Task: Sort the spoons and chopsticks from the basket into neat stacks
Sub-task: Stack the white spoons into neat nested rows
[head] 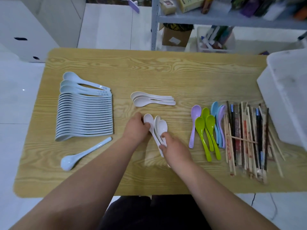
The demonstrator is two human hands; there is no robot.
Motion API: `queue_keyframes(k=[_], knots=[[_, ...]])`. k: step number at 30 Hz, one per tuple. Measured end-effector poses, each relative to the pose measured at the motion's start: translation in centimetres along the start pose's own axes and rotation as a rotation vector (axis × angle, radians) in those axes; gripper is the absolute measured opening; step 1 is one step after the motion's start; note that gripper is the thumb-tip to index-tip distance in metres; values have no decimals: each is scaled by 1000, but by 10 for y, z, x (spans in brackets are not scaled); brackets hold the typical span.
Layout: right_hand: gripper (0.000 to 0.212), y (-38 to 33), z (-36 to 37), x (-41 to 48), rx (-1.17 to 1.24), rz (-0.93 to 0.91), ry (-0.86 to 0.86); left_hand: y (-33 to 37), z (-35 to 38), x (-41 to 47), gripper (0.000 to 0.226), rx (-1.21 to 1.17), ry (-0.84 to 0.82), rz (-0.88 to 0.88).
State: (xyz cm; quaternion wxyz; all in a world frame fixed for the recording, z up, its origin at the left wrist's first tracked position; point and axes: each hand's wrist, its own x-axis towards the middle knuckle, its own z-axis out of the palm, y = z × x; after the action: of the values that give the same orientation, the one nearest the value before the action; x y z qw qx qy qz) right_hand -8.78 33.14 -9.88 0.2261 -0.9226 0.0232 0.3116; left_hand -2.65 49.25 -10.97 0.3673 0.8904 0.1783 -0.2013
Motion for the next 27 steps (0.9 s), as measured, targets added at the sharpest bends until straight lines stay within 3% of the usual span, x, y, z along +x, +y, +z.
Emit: queue_keyframes(k=[5,10,13,17,24,27], knots=[[29,-4,-1,-11,66,50,-54,-6,-7,-23,19,-86,-43,-111],[21,-13,-1,-30,414,116,-7,-12,-25,-50,17,-550,-21,-318],[19,-20,-7,-49,696,118,5,-15,-49,-65,31,-798,-56,-380],[17,-42,-25,-89,872,1,39,-20,-87,-97,44,-949,-132,-321],[24,-94,-23,-153,935,-199,162,-22,-122,-158,17,-1187,-84,-235],[25,-104,-22,-170,956,-270,223,-23,-129,-172,19,-1234,-50,-216]])
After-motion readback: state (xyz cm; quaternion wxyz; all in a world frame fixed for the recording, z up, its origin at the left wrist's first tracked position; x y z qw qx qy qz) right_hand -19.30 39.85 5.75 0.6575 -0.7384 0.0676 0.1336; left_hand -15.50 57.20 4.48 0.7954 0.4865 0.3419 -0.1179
